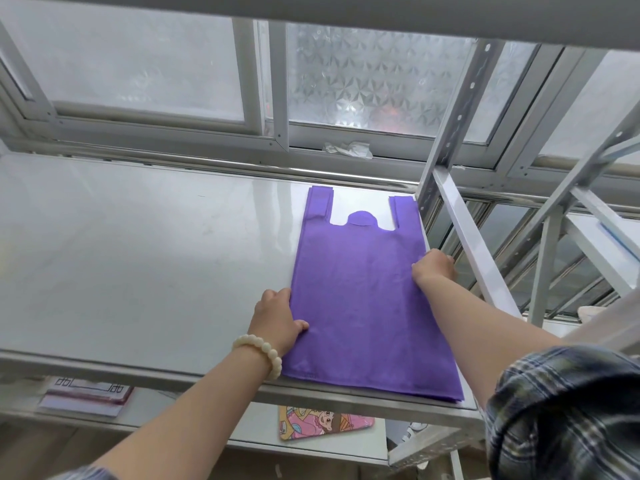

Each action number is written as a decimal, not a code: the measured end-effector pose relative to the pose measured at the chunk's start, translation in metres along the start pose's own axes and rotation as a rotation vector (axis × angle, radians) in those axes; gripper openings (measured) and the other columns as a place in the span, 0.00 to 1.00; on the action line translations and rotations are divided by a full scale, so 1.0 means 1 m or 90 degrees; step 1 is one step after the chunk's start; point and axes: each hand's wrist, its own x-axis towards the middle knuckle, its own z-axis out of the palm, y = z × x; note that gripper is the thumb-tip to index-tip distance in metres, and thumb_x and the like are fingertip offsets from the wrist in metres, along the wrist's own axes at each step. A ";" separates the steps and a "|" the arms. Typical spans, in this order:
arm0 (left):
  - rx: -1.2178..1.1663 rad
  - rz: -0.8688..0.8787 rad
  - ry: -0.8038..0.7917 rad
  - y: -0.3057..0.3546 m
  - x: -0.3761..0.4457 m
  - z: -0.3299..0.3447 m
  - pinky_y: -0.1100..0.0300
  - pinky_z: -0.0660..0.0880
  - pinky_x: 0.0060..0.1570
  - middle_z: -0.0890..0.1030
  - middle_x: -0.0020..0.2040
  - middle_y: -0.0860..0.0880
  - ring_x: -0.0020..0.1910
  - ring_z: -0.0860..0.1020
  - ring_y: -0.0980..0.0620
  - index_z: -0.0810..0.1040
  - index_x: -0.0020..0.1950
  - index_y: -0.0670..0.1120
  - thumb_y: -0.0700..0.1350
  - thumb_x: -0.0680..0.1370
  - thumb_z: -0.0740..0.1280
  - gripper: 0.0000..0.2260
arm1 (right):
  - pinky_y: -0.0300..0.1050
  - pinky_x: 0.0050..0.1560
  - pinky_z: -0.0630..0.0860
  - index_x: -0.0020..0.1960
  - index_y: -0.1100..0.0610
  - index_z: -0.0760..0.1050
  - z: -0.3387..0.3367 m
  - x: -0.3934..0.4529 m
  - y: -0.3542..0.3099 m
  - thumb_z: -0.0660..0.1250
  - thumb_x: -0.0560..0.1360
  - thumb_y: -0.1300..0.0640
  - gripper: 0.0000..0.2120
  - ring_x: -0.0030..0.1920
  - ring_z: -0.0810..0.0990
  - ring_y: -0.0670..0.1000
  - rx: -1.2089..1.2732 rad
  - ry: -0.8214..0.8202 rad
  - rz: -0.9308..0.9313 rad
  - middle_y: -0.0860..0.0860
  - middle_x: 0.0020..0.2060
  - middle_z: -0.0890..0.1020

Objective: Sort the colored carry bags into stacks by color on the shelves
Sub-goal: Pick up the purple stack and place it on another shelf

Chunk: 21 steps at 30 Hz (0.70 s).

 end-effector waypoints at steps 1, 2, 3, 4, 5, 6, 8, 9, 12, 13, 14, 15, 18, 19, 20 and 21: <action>0.002 -0.002 -0.004 0.001 0.001 0.000 0.54 0.70 0.65 0.70 0.61 0.43 0.60 0.72 0.44 0.70 0.66 0.44 0.46 0.73 0.71 0.23 | 0.49 0.66 0.68 0.66 0.61 0.72 0.000 0.001 0.001 0.60 0.78 0.60 0.17 0.65 0.70 0.62 -0.003 -0.005 -0.008 0.59 0.67 0.68; 0.001 -0.005 -0.007 0.001 0.001 0.000 0.54 0.70 0.64 0.70 0.61 0.43 0.60 0.73 0.44 0.70 0.66 0.44 0.46 0.73 0.71 0.23 | 0.49 0.66 0.68 0.67 0.61 0.72 0.001 0.001 0.001 0.60 0.78 0.60 0.18 0.66 0.70 0.61 -0.005 -0.008 -0.015 0.59 0.67 0.67; 0.000 -0.008 -0.009 0.001 0.002 0.000 0.54 0.70 0.64 0.69 0.61 0.43 0.60 0.73 0.44 0.70 0.66 0.43 0.46 0.73 0.71 0.24 | 0.49 0.66 0.68 0.67 0.61 0.71 0.001 0.002 0.001 0.60 0.78 0.60 0.18 0.66 0.69 0.61 -0.006 -0.010 -0.020 0.59 0.67 0.67; 0.000 -0.009 -0.010 0.001 0.003 0.000 0.55 0.70 0.64 0.69 0.61 0.43 0.60 0.73 0.44 0.70 0.66 0.43 0.46 0.73 0.71 0.24 | 0.48 0.66 0.68 0.66 0.61 0.72 0.000 0.002 0.002 0.60 0.78 0.60 0.17 0.66 0.69 0.61 -0.007 -0.013 -0.023 0.60 0.67 0.67; 0.002 -0.010 -0.011 0.001 0.003 0.001 0.55 0.70 0.65 0.69 0.61 0.43 0.60 0.73 0.44 0.70 0.66 0.43 0.46 0.73 0.71 0.24 | 0.48 0.66 0.68 0.66 0.62 0.72 0.000 0.003 0.002 0.61 0.78 0.60 0.17 0.67 0.69 0.61 -0.009 -0.017 -0.026 0.60 0.67 0.68; 0.005 -0.011 -0.012 0.001 0.004 0.001 0.55 0.70 0.65 0.69 0.61 0.43 0.59 0.73 0.44 0.70 0.66 0.43 0.46 0.73 0.71 0.24 | 0.48 0.65 0.68 0.65 0.62 0.72 0.000 0.003 0.003 0.61 0.77 0.60 0.17 0.66 0.69 0.61 -0.010 -0.021 -0.028 0.60 0.67 0.68; 0.011 -0.015 -0.014 0.000 0.004 0.000 0.54 0.70 0.65 0.69 0.61 0.43 0.59 0.73 0.44 0.70 0.67 0.44 0.46 0.73 0.71 0.23 | 0.48 0.63 0.70 0.64 0.62 0.73 0.000 0.003 0.005 0.62 0.77 0.60 0.16 0.65 0.71 0.61 -0.010 -0.021 -0.029 0.60 0.66 0.70; 0.013 -0.020 -0.016 -0.001 0.004 0.000 0.54 0.70 0.64 0.69 0.61 0.43 0.59 0.74 0.44 0.70 0.66 0.43 0.46 0.73 0.71 0.23 | 0.48 0.62 0.71 0.63 0.63 0.74 0.000 0.003 0.007 0.62 0.77 0.60 0.16 0.64 0.73 0.61 -0.009 -0.018 -0.027 0.60 0.65 0.72; 0.022 -0.033 -0.024 0.000 0.004 0.000 0.54 0.71 0.64 0.69 0.61 0.43 0.59 0.74 0.44 0.72 0.64 0.43 0.46 0.72 0.71 0.22 | 0.49 0.62 0.71 0.63 0.65 0.74 0.001 0.000 0.011 0.63 0.77 0.59 0.16 0.63 0.74 0.62 -0.004 -0.012 -0.018 0.62 0.64 0.72; 0.027 -0.036 -0.026 0.002 0.004 0.000 0.54 0.71 0.64 0.69 0.62 0.43 0.59 0.74 0.44 0.72 0.64 0.43 0.46 0.73 0.71 0.22 | 0.50 0.63 0.71 0.63 0.65 0.74 0.002 -0.001 0.012 0.62 0.77 0.59 0.16 0.62 0.74 0.62 -0.003 -0.012 -0.019 0.62 0.64 0.71; 0.032 -0.038 -0.028 0.003 0.004 0.001 0.54 0.70 0.64 0.68 0.62 0.43 0.60 0.73 0.44 0.72 0.64 0.43 0.46 0.73 0.70 0.22 | 0.50 0.63 0.71 0.63 0.65 0.74 0.002 -0.002 0.013 0.62 0.78 0.59 0.16 0.62 0.73 0.63 -0.004 -0.012 -0.020 0.62 0.64 0.71; 0.036 -0.040 -0.030 0.004 0.003 0.001 0.54 0.70 0.65 0.68 0.62 0.43 0.60 0.73 0.44 0.71 0.65 0.43 0.47 0.73 0.70 0.22 | 0.50 0.63 0.70 0.63 0.65 0.74 0.002 -0.002 0.013 0.62 0.78 0.59 0.16 0.62 0.73 0.63 -0.007 -0.011 -0.023 0.62 0.65 0.70; 0.044 -0.045 -0.032 0.005 0.003 0.002 0.54 0.70 0.65 0.67 0.63 0.44 0.62 0.72 0.44 0.71 0.65 0.43 0.47 0.74 0.69 0.21 | 0.50 0.63 0.70 0.63 0.64 0.74 0.002 -0.001 0.013 0.62 0.77 0.59 0.16 0.61 0.74 0.63 -0.007 -0.012 -0.027 0.61 0.65 0.69; 0.050 -0.047 -0.029 0.004 0.003 0.003 0.54 0.69 0.66 0.67 0.63 0.44 0.62 0.71 0.44 0.71 0.65 0.43 0.47 0.75 0.68 0.20 | 0.50 0.63 0.70 0.63 0.64 0.74 0.002 -0.001 0.013 0.62 0.78 0.58 0.16 0.61 0.74 0.63 -0.006 -0.014 -0.029 0.61 0.64 0.69; 0.058 -0.049 -0.026 0.003 0.003 0.004 0.55 0.68 0.66 0.67 0.63 0.44 0.63 0.70 0.44 0.71 0.64 0.43 0.47 0.75 0.68 0.20 | 0.50 0.63 0.70 0.63 0.63 0.74 0.002 -0.002 0.012 0.62 0.78 0.58 0.16 0.61 0.74 0.63 -0.006 -0.019 -0.031 0.61 0.64 0.69; 0.064 -0.051 -0.022 0.003 0.004 0.005 0.55 0.68 0.66 0.66 0.64 0.44 0.64 0.69 0.44 0.71 0.64 0.43 0.48 0.76 0.67 0.19 | 0.49 0.63 0.70 0.64 0.63 0.74 0.002 -0.001 0.012 0.62 0.78 0.57 0.17 0.62 0.73 0.63 -0.007 -0.020 -0.034 0.61 0.64 0.69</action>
